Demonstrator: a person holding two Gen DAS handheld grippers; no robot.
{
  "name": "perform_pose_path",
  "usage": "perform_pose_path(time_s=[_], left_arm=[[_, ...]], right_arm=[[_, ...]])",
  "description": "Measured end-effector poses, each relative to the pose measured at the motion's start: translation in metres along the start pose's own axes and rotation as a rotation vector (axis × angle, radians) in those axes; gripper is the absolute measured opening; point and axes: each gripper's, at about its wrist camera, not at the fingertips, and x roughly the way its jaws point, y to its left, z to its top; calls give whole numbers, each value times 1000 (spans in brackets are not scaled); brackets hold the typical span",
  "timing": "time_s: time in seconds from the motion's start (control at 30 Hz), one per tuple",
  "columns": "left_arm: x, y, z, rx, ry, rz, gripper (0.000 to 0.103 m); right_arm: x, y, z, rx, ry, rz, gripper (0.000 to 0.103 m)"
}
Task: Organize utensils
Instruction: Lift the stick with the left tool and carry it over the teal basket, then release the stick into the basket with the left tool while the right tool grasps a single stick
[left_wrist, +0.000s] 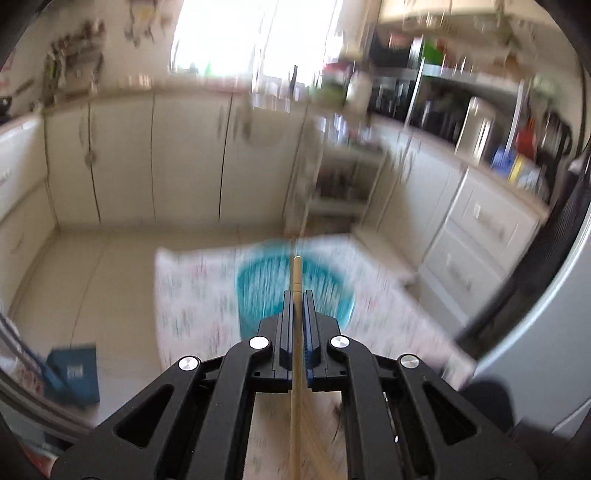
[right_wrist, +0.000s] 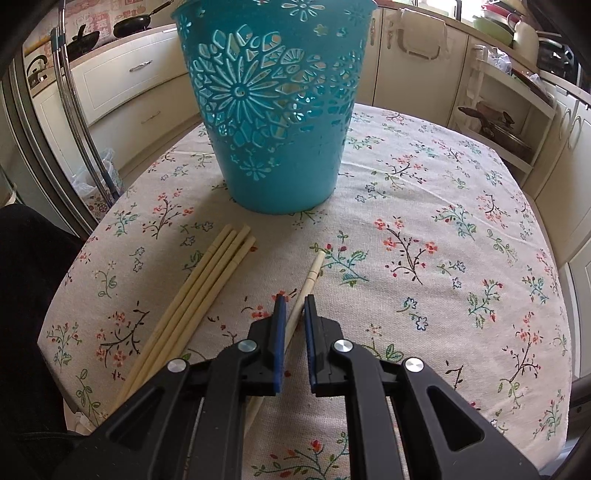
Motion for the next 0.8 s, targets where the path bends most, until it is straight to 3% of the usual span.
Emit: perform_pose_path(time_s=[0.2,0.27,0.37,0.57,0.8], left_arm=[[-14,-13,53,2,-244,38,5],[-6,-14,58,-13,-364,58,5],[20,-10,60,-65,-443,92,5],[77,9,57,-158,-445,153,5],[97,32,46,-215,-449,165,5]], right_arm=[[1,0,0,3,-4,3,11],[1,0,0,5,-7,4,11],[1,0,0,8,-10,7,11],[1,-1,0,11,-17,11,11],[2,-1,1,19,-24,17,11]])
